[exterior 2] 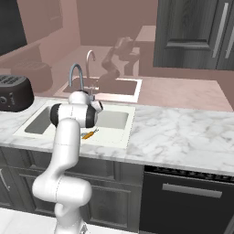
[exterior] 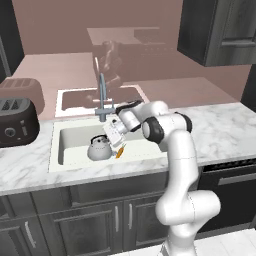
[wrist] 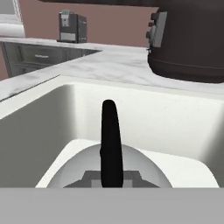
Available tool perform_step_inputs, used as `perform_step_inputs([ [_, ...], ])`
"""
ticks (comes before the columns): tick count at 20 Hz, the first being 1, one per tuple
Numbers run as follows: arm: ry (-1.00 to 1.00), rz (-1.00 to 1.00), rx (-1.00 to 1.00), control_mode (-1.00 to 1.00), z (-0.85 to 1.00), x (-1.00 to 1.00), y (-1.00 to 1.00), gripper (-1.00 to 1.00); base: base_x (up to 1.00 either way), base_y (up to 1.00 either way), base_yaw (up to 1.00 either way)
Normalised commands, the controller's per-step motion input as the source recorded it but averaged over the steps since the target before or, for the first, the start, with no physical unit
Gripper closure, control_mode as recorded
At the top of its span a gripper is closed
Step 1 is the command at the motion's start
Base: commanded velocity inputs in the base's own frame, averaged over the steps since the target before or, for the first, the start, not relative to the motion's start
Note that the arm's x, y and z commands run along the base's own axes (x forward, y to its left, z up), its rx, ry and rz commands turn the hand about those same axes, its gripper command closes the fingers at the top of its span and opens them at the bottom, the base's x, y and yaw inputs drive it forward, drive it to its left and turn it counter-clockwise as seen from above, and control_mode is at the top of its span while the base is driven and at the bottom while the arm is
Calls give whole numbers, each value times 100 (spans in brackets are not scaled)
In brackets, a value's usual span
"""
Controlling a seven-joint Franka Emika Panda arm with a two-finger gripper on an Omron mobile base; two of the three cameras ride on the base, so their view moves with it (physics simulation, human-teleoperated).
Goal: Open the cabinet, pick the kettle from the cabinet, and place it in the sink.
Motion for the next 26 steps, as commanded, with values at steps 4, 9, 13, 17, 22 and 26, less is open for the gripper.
perform_step_inputs([
  [4,-2,0,-3,-100,-11,9,15,100,0,0,0],
  [9,0,0,-3,-100,-11,15,10,100,0,0,0],
  [13,0,0,-1,-100,-14,19,9,100,0,0,0],
  [17,0,0,0,-100,-13,22,5,100,0,0,0],
  [22,0,0,0,-100,-14,24,5,100,0,0,0],
  [26,0,0,0,-100,-16,25,4,100,0,0,0],
])
